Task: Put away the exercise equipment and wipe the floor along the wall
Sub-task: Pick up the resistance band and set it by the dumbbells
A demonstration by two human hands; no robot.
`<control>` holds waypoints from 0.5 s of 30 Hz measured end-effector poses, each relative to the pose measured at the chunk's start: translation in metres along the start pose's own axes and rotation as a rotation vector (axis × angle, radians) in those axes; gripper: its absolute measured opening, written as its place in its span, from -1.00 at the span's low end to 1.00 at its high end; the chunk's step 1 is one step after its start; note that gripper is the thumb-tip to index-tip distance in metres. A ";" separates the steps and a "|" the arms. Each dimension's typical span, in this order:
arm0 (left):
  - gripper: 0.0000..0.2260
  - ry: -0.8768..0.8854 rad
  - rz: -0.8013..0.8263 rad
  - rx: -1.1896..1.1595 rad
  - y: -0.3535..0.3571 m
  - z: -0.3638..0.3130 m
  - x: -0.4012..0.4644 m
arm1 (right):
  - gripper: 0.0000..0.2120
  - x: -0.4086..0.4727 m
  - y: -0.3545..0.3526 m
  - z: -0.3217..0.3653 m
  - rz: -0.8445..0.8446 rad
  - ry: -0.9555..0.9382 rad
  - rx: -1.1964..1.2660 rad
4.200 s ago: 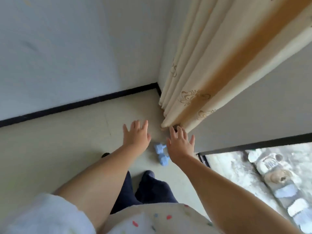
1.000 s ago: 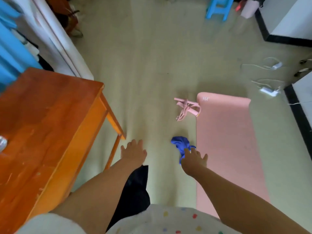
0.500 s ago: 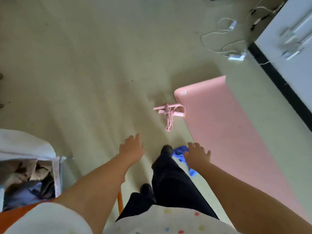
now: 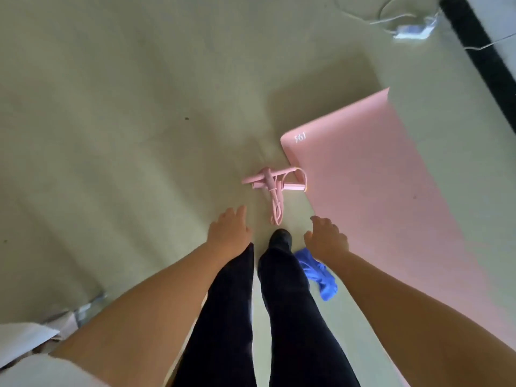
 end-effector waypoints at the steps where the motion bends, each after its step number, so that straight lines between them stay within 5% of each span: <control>1: -0.53 0.016 0.031 0.038 0.008 0.007 0.028 | -0.58 0.029 0.008 0.005 0.018 0.004 0.015; 8: -0.56 0.176 0.187 0.265 0.102 0.041 0.240 | -0.36 0.246 0.102 0.025 0.141 0.089 0.089; 15: -0.37 0.108 -0.029 0.200 0.209 0.078 0.436 | -0.14 0.411 0.236 0.045 0.074 0.111 0.242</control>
Point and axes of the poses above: each hand's wrist, its own x-axis towards the middle knuckle, its own y-axis out of the palm, z = x × y, the point moved 1 cm from there along x, towards the middle knuckle, and after that the axes turned 3 degrees about y, right-handed, at the moved point
